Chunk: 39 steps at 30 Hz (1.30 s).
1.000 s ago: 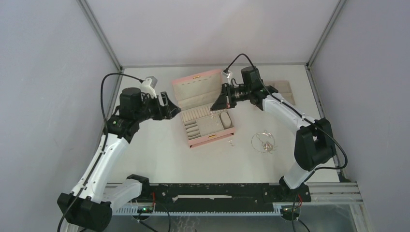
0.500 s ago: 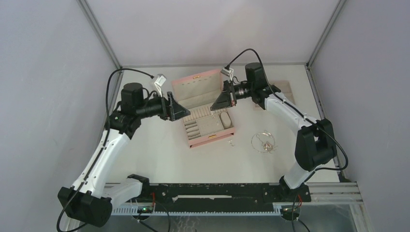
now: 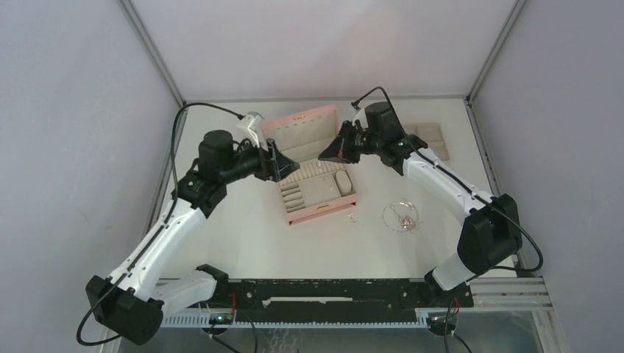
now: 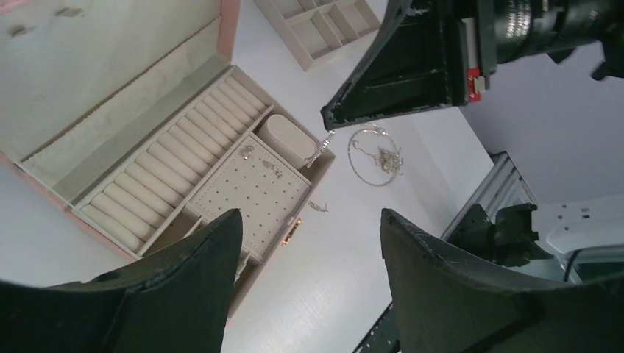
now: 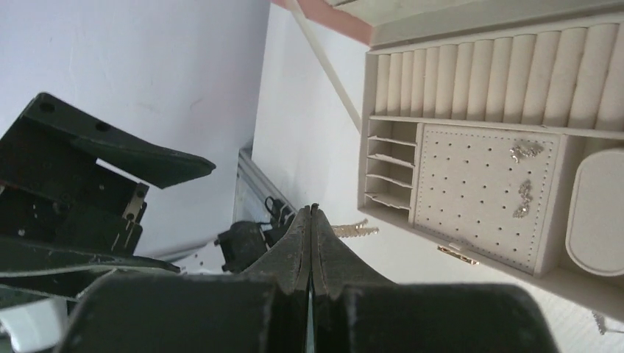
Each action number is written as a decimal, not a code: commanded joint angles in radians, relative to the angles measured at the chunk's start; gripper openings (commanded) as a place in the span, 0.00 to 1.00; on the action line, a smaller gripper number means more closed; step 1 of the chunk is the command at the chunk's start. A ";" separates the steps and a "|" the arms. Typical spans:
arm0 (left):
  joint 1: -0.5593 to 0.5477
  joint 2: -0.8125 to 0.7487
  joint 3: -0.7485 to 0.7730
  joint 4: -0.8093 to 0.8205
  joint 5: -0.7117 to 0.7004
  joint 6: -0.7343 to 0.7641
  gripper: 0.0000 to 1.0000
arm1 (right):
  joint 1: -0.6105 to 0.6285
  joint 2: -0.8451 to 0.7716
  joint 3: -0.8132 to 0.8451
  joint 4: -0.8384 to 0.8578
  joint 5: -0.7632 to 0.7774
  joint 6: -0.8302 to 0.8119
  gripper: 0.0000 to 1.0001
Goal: Organize the mixed jewelry
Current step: Pick up the jewelry from the jewelry box.
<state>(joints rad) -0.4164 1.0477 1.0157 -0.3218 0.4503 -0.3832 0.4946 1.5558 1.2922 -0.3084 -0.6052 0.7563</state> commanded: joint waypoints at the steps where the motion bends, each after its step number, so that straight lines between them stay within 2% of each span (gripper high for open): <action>1: -0.026 0.006 -0.043 0.153 -0.064 0.003 0.74 | 0.044 -0.054 0.036 -0.081 0.227 0.098 0.00; 6: -0.037 0.034 -0.090 0.287 -0.028 -0.033 0.74 | 0.088 -0.063 0.059 -0.163 0.353 0.119 0.00; 11: -0.046 0.089 -0.067 0.298 0.036 -0.033 0.74 | 0.105 -0.079 0.077 -0.210 0.428 0.137 0.00; 21: -0.117 0.130 -0.109 0.436 0.010 -0.028 0.74 | 0.147 -0.076 0.167 -0.305 0.545 0.104 0.00; 30: -0.152 0.186 -0.143 0.574 -0.062 -0.034 0.70 | 0.161 -0.091 0.176 -0.277 0.527 0.074 0.00; 39: -0.153 0.209 -0.131 0.593 -0.053 -0.025 0.64 | 0.158 -0.112 0.154 -0.250 0.510 0.063 0.00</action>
<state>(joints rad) -0.5636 1.2526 0.8722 0.2008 0.4023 -0.4038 0.6506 1.4921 1.4361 -0.6025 -0.0887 0.8394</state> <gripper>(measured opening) 0.653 0.006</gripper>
